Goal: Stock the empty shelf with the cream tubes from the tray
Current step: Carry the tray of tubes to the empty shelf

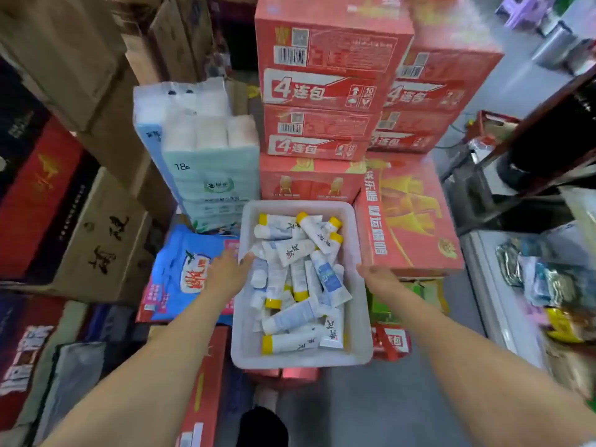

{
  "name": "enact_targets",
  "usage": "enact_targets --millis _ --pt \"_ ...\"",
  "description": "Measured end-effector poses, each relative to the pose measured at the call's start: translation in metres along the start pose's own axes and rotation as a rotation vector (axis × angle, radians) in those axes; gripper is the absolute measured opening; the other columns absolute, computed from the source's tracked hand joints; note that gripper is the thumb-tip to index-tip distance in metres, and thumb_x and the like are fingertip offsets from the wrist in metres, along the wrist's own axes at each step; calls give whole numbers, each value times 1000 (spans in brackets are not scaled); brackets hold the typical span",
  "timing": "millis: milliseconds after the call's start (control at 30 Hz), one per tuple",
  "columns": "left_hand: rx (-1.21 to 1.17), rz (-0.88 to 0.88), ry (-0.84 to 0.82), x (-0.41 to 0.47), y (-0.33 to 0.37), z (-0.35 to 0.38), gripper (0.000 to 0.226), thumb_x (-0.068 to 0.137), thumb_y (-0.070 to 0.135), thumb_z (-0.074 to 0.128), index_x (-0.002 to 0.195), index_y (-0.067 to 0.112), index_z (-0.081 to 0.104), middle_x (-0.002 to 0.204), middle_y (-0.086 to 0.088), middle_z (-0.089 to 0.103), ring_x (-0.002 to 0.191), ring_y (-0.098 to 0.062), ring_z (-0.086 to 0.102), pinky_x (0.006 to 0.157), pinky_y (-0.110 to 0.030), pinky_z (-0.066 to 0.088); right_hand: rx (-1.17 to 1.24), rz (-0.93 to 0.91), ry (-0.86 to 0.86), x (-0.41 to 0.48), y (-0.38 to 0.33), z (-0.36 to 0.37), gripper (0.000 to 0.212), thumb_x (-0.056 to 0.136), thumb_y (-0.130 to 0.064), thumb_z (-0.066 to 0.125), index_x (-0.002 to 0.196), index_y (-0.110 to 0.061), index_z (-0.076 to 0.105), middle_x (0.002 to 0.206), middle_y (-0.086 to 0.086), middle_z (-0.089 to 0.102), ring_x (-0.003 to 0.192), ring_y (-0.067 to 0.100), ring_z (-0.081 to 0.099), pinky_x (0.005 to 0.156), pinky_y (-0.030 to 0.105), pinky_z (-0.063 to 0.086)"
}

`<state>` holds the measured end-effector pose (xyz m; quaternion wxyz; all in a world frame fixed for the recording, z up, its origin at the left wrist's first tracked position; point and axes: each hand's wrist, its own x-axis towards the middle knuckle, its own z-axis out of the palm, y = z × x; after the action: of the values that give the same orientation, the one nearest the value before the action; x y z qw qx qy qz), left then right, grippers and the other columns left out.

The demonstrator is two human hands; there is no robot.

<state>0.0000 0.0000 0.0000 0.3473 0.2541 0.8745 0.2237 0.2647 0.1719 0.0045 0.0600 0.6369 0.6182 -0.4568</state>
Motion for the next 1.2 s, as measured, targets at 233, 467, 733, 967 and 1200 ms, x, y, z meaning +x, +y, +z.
enact_targets --millis 233,467,733,967,1200 --pt "-138 -173 -87 53 -27 33 80 95 57 41 153 10 14 154 -17 30 136 -37 36 110 -45 32 170 129 76 40 9 34 43 96 -34 57 119 2 64 113 20 64 102 29 60 85 33 45" --pt "-207 -203 -83 69 -27 48 66 99 50 37 147 6 32 152 -14 34 137 -30 34 110 -37 28 419 232 122 51 14 49 55 93 -38 62 136 -4 53 132 7 58 112 23 55 90 32 42" --pt "-201 -251 -65 70 -36 39 56 97 46 45 135 4 46 137 -17 50 124 -34 48 98 -37 38 550 243 140 35 22 57 57 84 -46 72 131 -19 55 131 0 57 112 18 53 93 34 42" --pt "-135 -353 -43 34 -76 29 61 89 53 57 124 3 54 115 -17 57 113 -37 54 93 -40 43 672 415 -36 29 89 87 92 27 -79 82 99 -25 61 114 4 69 110 30 62 99 54 48" --pt "-41 -296 -53 -34 -106 28 42 85 53 61 78 13 52 78 -6 50 83 -27 52 73 -38 41 744 423 42 -53 124 99 61 45 -59 90 80 -20 59 106 9 72 103 33 67 93 54 53"
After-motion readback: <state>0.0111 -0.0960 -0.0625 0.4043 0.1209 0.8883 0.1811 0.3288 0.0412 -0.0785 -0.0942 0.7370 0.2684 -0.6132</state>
